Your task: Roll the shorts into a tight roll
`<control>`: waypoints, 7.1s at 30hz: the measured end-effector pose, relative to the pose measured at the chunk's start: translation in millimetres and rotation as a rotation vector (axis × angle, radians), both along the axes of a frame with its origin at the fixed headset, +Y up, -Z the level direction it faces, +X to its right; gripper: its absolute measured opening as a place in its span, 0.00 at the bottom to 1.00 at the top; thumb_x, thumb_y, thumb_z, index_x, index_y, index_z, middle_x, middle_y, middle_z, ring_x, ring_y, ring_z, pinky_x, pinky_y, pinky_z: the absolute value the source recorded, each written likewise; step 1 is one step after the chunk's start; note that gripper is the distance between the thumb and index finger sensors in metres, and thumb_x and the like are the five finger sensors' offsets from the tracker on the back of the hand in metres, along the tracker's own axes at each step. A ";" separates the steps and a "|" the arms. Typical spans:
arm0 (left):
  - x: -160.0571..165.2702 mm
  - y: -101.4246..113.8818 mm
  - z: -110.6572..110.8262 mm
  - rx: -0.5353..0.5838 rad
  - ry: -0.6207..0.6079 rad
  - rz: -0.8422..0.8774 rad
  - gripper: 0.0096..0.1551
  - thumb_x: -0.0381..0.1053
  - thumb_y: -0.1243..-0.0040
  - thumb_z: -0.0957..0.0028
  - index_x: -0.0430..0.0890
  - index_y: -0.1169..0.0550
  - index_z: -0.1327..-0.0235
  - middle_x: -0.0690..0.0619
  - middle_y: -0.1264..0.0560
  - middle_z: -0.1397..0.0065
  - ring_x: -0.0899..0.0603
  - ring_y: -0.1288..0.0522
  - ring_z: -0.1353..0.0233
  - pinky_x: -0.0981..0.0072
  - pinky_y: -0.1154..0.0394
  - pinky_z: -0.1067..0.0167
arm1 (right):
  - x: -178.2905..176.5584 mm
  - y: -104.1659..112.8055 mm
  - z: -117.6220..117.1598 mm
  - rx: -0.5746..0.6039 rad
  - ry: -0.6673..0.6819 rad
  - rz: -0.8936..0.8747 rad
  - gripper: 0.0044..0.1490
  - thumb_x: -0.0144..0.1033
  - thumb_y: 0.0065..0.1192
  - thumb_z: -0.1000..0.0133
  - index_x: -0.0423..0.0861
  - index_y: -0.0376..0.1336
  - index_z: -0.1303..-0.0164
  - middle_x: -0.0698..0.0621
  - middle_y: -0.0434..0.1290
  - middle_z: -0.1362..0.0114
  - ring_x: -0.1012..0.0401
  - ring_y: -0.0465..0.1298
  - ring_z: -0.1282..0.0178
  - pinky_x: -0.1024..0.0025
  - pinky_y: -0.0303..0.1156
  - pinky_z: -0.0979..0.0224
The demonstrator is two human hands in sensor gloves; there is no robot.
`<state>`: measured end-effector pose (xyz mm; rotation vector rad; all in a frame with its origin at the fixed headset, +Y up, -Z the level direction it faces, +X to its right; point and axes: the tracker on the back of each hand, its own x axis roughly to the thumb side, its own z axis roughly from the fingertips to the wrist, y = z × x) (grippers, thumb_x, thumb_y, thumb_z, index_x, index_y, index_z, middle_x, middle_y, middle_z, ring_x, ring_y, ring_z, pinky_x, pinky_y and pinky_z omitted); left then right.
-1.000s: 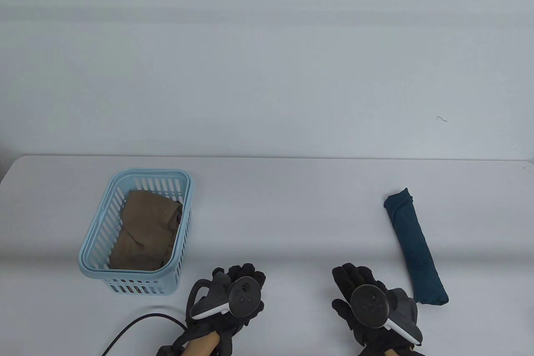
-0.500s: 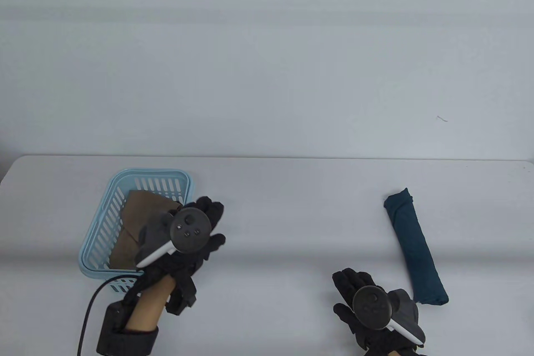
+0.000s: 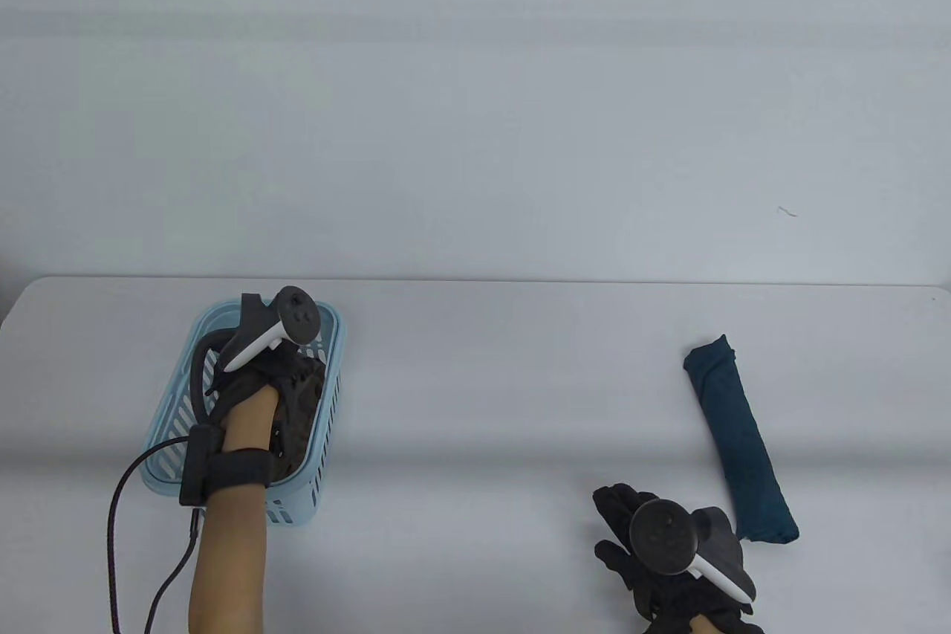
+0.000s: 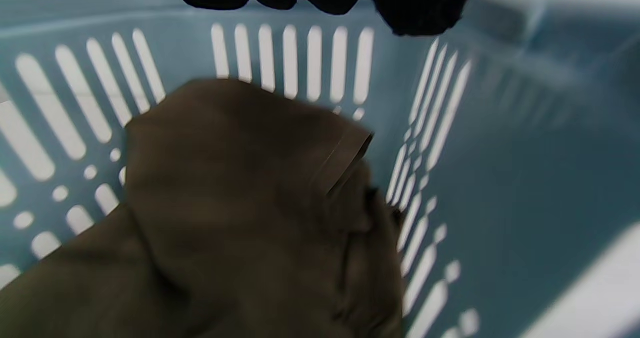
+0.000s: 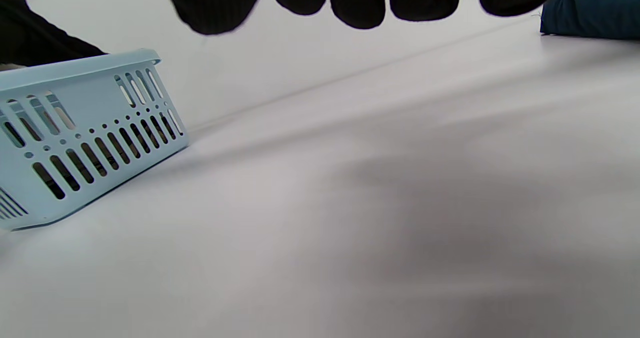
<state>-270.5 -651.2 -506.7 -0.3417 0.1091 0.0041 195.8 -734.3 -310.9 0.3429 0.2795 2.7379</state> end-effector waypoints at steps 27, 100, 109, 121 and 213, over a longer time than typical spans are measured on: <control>-8.5 -88.7 -17.0 -0.383 0.038 -0.222 0.45 0.55 0.40 0.50 0.38 0.43 0.25 0.49 0.29 0.37 0.43 0.27 0.35 0.24 0.48 0.29 | -5.8 -22.0 -3.8 -0.149 0.060 0.028 0.42 0.45 0.50 0.43 0.46 0.45 0.20 0.41 0.49 0.15 0.40 0.53 0.17 0.34 0.54 0.25; 229.8 14.2 101.4 0.121 -0.516 0.508 0.41 0.56 0.47 0.44 0.36 0.38 0.24 0.31 0.42 0.21 0.23 0.39 0.22 0.21 0.50 0.33 | 10.4 -11.8 -7.3 -0.139 0.014 -0.005 0.42 0.44 0.50 0.43 0.46 0.45 0.20 0.41 0.50 0.15 0.39 0.54 0.18 0.34 0.55 0.25; 230.0 -51.0 182.4 -0.054 -0.634 0.321 0.43 0.55 0.46 0.45 0.35 0.41 0.23 0.28 0.48 0.20 0.21 0.43 0.22 0.21 0.52 0.33 | -2.0 -12.7 -2.5 -0.140 0.059 0.013 0.42 0.44 0.50 0.43 0.46 0.45 0.20 0.41 0.50 0.15 0.39 0.53 0.17 0.34 0.54 0.25; 246.2 -114.2 196.6 -0.086 -0.663 -0.014 0.45 0.55 0.46 0.45 0.34 0.46 0.23 0.29 0.48 0.21 0.24 0.41 0.22 0.23 0.49 0.31 | -8.4 -14.6 1.0 -0.145 0.097 0.035 0.42 0.44 0.50 0.43 0.46 0.45 0.20 0.41 0.49 0.15 0.39 0.53 0.17 0.34 0.54 0.25; 112.2 256.7 214.4 0.499 -0.778 0.915 0.28 0.49 0.39 0.47 0.42 0.24 0.34 0.46 0.15 0.41 0.46 0.13 0.48 0.44 0.25 0.37 | 79.5 333.1 33.8 0.315 0.252 -0.656 0.29 0.37 0.55 0.43 0.41 0.63 0.33 0.43 0.80 0.44 0.56 0.82 0.55 0.55 0.76 0.44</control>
